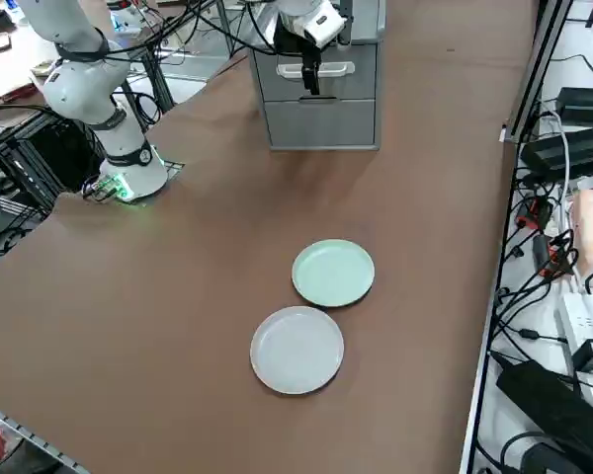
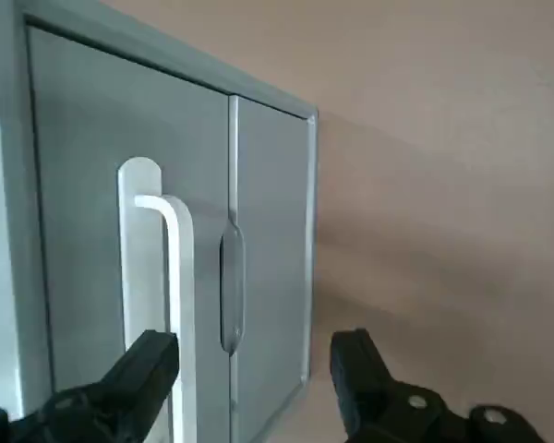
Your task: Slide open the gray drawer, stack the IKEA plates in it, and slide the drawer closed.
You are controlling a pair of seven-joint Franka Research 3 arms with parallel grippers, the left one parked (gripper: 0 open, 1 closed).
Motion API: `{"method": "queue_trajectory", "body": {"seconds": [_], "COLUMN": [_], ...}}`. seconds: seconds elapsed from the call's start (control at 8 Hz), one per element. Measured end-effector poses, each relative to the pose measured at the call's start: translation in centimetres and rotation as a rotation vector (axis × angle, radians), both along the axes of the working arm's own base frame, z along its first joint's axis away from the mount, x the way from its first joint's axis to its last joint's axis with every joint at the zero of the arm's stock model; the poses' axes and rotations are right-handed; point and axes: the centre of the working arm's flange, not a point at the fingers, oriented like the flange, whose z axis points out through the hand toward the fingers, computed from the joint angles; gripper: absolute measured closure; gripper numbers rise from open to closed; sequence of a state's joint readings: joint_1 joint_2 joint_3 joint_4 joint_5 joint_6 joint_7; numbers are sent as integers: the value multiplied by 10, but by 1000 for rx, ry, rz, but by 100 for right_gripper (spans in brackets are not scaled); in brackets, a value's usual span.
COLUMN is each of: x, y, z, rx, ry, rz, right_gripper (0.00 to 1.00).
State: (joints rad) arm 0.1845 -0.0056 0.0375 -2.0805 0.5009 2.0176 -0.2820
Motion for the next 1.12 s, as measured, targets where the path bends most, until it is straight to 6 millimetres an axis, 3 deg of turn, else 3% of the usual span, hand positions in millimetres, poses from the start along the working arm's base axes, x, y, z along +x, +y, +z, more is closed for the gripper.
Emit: {"method": "queue_trajectory", "body": {"seconds": [1.12], "x": [-2], "y": [34], "z": [-21], "rx": [24], "ry": [20], "rz": [25], "right_gripper": [0]}}
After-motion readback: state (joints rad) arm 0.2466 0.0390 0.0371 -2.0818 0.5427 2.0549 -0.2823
